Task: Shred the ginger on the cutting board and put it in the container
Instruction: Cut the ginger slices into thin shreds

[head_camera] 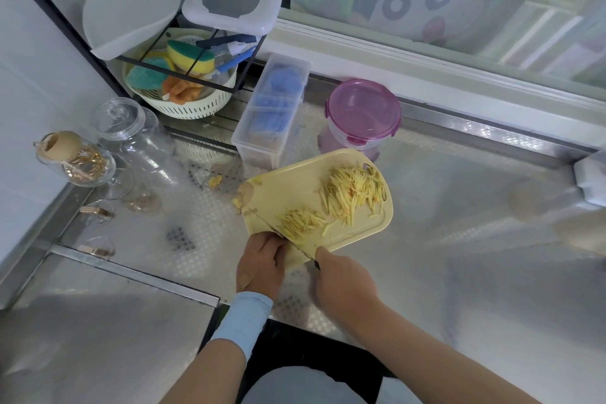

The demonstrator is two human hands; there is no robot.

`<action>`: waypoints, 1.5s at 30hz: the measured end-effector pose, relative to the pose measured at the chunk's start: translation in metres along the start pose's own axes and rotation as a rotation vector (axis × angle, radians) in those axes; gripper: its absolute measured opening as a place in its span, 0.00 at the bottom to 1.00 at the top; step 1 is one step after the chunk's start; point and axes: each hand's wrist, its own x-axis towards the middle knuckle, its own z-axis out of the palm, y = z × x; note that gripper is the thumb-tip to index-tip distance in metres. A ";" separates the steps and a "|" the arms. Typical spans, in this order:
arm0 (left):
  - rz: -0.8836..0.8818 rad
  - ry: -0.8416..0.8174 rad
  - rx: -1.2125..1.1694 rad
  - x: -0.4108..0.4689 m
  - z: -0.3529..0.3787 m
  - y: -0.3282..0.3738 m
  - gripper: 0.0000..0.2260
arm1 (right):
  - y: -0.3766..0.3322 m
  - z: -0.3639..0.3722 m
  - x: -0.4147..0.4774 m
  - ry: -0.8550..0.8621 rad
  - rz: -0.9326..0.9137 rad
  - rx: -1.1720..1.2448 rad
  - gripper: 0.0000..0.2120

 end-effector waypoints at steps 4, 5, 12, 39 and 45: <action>-0.005 0.004 -0.002 0.000 0.000 0.000 0.11 | -0.001 -0.001 -0.008 0.010 0.006 -0.008 0.04; -0.009 0.001 -0.007 0.000 -0.001 0.000 0.11 | -0.002 -0.001 -0.007 0.003 0.005 -0.016 0.04; 0.013 -0.024 -0.001 -0.001 -0.004 0.002 0.12 | -0.013 0.003 0.013 0.012 0.004 -0.020 0.06; 0.003 -0.001 -0.016 0.000 -0.002 -0.001 0.10 | -0.004 0.003 0.001 -0.009 0.013 0.010 0.04; -0.008 -0.034 0.009 -0.001 -0.001 0.000 0.10 | -0.021 -0.007 0.017 -0.043 -0.016 -0.011 0.07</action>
